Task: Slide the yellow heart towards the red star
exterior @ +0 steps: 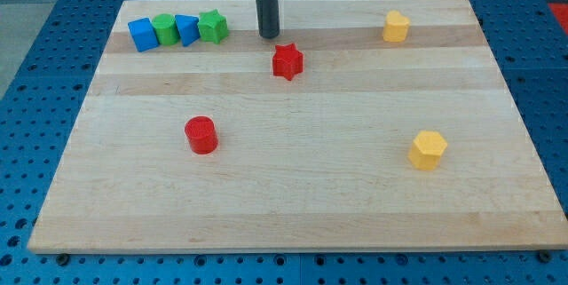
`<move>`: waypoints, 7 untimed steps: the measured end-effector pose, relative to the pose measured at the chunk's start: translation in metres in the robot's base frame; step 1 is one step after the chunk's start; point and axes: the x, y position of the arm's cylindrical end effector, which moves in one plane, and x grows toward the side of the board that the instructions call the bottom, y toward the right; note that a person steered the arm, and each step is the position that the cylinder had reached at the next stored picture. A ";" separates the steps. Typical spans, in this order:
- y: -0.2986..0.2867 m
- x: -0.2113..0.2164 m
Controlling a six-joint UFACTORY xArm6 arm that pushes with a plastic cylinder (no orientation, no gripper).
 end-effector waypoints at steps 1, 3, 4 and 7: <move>0.018 -0.018; 0.123 -0.088; 0.131 -0.088; 0.244 -0.014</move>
